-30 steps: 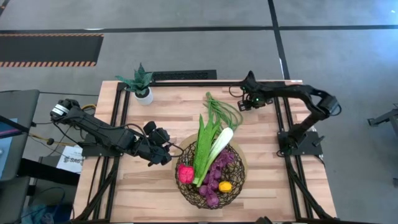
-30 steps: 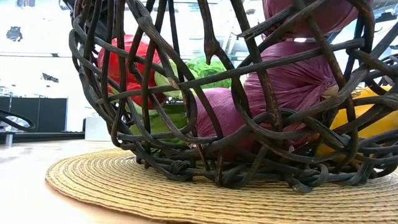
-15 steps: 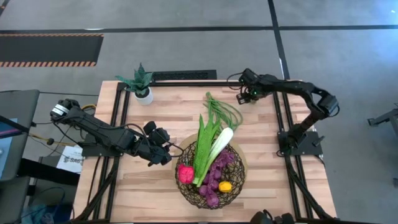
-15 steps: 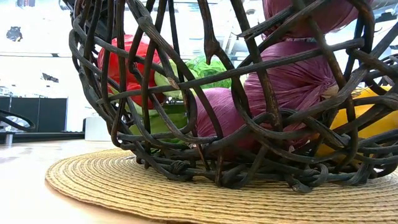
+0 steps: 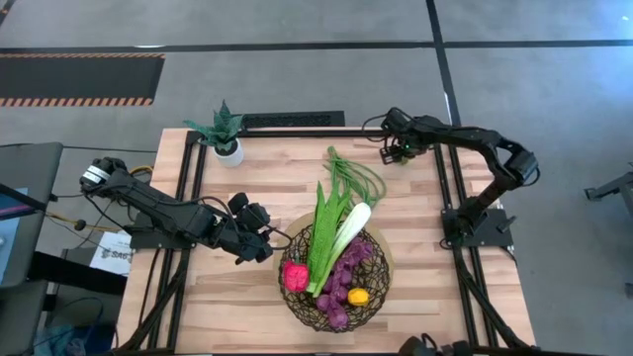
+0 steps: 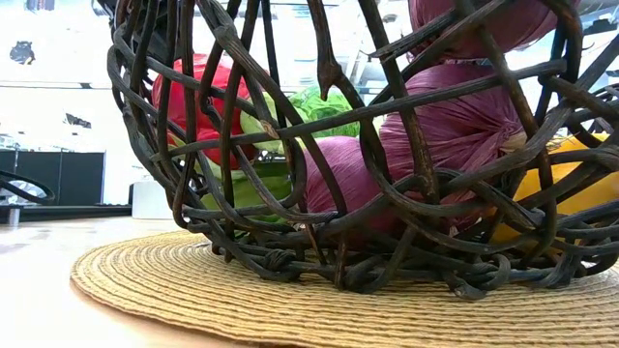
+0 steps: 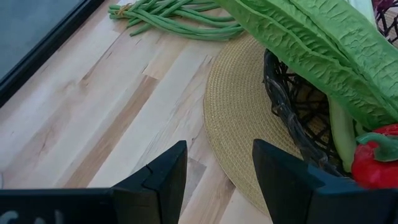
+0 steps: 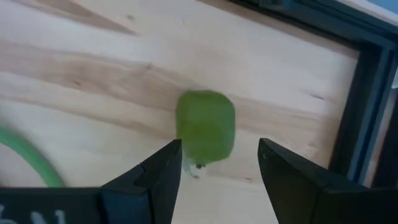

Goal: Build produce basket
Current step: Put the green lime into the black basket

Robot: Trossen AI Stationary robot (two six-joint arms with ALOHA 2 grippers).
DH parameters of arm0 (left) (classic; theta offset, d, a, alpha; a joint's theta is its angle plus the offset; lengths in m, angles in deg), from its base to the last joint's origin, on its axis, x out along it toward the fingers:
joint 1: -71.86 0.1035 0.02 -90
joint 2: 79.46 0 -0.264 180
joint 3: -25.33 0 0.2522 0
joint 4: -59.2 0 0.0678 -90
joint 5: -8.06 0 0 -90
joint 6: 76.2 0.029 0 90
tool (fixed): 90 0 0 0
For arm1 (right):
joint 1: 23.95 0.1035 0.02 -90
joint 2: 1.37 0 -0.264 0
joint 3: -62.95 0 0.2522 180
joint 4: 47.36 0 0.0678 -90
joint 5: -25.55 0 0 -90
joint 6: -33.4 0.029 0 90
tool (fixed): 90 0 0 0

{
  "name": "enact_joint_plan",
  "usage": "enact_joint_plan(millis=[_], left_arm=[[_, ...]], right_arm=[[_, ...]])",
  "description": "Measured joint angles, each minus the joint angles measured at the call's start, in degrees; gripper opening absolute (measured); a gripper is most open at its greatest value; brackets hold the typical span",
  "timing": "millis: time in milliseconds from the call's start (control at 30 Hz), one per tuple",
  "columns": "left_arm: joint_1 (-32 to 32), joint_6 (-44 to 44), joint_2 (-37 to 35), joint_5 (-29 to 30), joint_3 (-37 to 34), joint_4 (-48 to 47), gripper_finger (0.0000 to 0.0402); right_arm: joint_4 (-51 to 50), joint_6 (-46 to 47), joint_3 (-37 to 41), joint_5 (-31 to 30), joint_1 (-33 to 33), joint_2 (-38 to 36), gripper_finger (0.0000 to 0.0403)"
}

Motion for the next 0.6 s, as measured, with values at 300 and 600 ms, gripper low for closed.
enact_joint_plan(millis=[300, 600], left_arm=[[0.0, 0.03, 0.0, 0.0, 0.0, -0.03, 0.0171], [0.0, 0.0, 0.0, 0.0, 0.0, -0.03, 0.0171]], right_arm=[[3.92, 0.17, 0.0, 1.46, 0.09, 0.02, 0.0229], [3.66, 0.17, 0.69, 1.77, 0.18, 0.13, 0.0229]])
